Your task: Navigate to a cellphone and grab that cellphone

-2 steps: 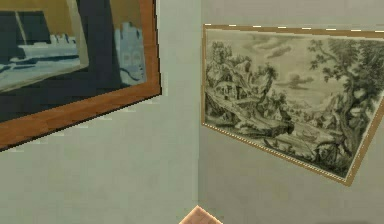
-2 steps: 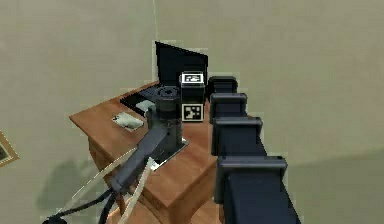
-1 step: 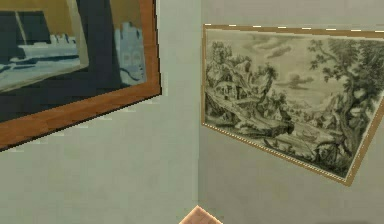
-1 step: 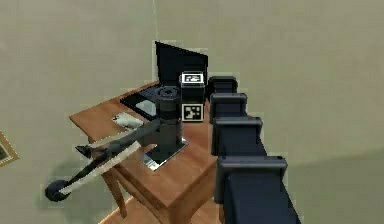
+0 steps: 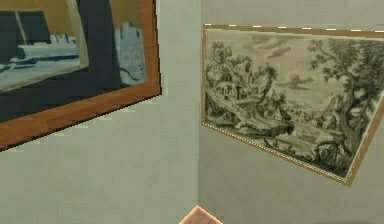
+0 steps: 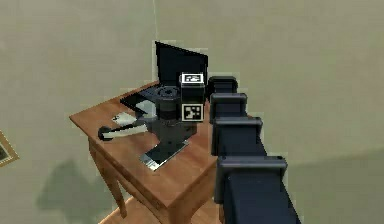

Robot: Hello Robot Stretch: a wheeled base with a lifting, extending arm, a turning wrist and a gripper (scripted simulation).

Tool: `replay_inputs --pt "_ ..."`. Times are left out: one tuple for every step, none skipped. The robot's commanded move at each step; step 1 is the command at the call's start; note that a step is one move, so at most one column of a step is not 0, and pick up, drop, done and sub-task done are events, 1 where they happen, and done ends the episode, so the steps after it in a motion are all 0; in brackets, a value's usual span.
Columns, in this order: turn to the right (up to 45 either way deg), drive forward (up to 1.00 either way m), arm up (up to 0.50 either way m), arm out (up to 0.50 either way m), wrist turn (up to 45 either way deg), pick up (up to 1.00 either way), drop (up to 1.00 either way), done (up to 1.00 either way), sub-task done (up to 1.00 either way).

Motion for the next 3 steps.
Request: replay_inputs --pt "0.0 0.00 0.00 0.00 15.0 0.00 0.00 0.00 0.00" --pt "0.0 0.00 -0.18 0.00 0.0 0.00 0.00 0.00 0.00" --pt "0.0 0.00 0.00 0.00 0.0 1.00 0.00 0.00 0.00"
